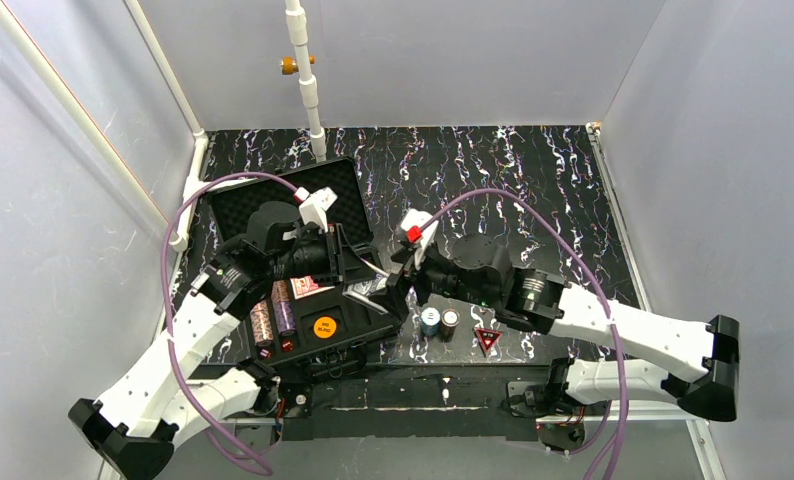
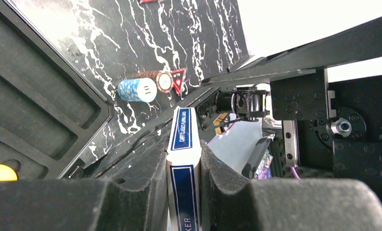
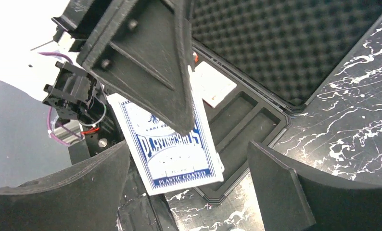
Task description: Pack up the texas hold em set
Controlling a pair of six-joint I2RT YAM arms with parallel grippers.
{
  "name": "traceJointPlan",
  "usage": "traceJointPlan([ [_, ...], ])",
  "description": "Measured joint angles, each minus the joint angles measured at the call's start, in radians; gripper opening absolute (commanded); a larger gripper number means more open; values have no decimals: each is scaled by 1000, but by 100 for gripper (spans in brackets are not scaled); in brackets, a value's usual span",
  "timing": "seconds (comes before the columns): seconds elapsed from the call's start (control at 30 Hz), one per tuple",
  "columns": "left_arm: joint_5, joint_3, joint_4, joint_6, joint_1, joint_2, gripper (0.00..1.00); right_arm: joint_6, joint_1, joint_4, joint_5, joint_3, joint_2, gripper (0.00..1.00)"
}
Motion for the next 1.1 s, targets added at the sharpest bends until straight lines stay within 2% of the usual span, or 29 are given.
traceJointPlan([
  [0.3,-56,-21,59,-4,0,-85,0,34,0,19,64,-58,-92,98],
  [0.57,-101,-44,95,-6,-1,-150,0,296,-1,-43,310,-23,-60,98],
  [0.8,-161,-72,104,-13,-1,-233,0,436,-1,-113,342,19,-56,98],
  [0.93,-192,-92,105,-19,-1,-266,0,425,-2,-139,317,92,-43,98],
  [1.1,-220,-98,104,-37,-1,-274,0,234,-3,-119,153,101,-39,98],
])
